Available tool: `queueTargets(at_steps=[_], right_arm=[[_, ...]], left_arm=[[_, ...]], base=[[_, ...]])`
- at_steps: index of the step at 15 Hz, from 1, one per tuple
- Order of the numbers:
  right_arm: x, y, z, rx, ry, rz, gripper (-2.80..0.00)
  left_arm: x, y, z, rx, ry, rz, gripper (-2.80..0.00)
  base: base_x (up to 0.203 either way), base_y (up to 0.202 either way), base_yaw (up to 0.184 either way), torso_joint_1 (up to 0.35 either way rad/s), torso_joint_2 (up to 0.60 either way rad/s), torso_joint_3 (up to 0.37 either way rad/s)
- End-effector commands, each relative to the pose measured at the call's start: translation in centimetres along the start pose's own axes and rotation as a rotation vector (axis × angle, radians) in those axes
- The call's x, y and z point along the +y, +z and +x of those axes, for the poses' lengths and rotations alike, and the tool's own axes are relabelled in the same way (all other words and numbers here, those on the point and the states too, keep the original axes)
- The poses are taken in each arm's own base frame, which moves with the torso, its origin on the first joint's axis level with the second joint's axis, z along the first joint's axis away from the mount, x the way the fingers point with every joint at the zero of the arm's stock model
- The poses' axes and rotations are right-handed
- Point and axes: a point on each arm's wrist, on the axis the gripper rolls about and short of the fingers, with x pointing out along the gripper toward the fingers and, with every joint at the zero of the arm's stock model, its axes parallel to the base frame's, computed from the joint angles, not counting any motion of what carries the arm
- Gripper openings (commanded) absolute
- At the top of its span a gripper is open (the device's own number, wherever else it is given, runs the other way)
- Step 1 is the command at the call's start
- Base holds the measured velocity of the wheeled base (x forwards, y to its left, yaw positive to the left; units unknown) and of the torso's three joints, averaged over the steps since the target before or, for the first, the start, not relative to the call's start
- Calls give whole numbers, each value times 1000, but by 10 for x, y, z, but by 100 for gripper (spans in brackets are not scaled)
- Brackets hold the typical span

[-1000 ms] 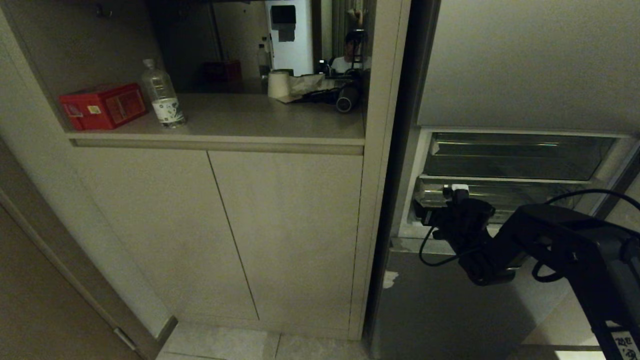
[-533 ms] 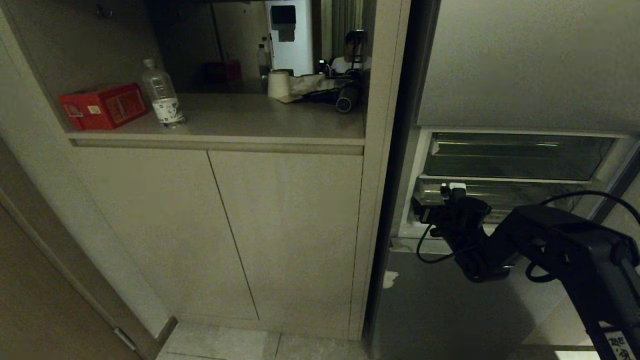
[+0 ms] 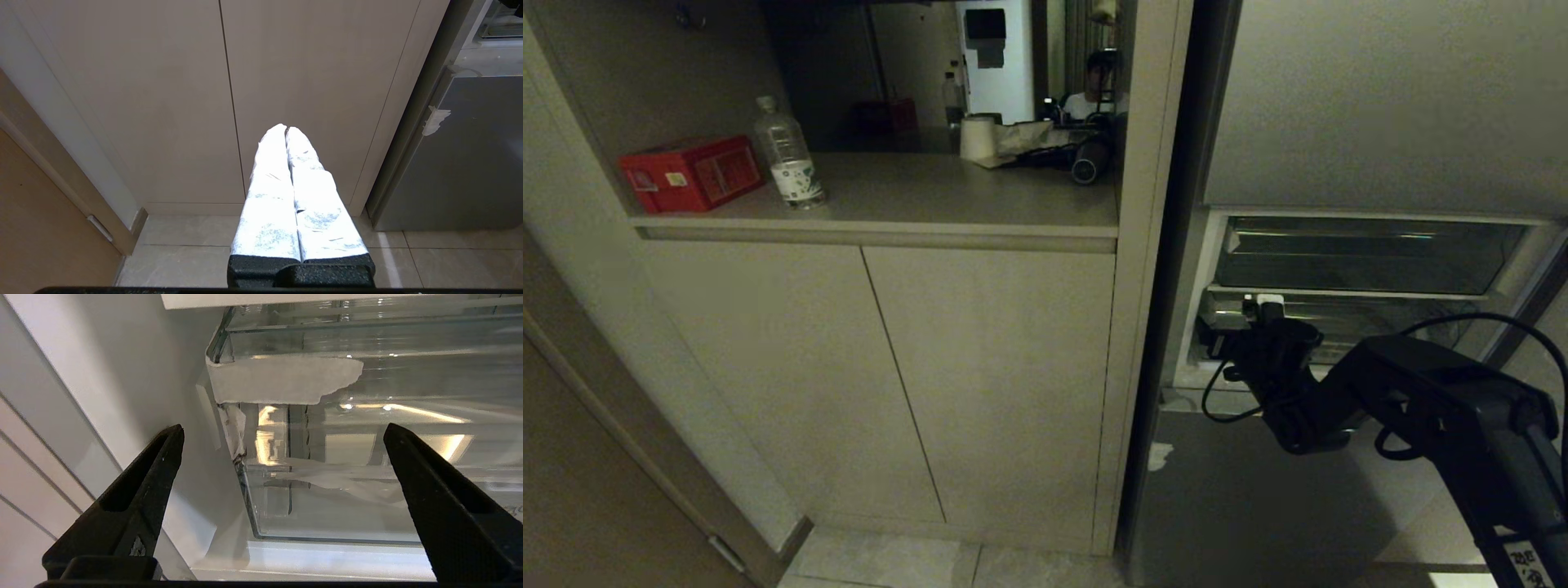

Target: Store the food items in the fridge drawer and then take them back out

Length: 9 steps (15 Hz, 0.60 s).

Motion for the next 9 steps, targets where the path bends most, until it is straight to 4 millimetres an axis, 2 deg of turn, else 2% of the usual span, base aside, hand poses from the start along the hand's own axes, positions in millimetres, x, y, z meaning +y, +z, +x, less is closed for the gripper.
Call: queueTargets(at_steps=[1, 5, 8, 9], right_arm=[[1, 5, 3, -19, 3, 3, 0], [1, 7, 5, -20, 3, 3, 0], [1, 0, 7, -12, -12, 1, 0], [1, -2, 7, -9, -11, -1, -280]], left_arm=[[0, 0, 0, 1, 0, 0, -280], [0, 0, 0, 1, -1, 0, -280], [0, 0, 0, 1, 0, 1, -280], [0, 0, 0, 1, -2, 0, -280]], base=[[0, 0, 0, 0, 0, 0], [0, 0, 0, 0, 0, 0], [0, 0, 0, 0, 0, 0], [0, 0, 0, 0, 0, 0]])
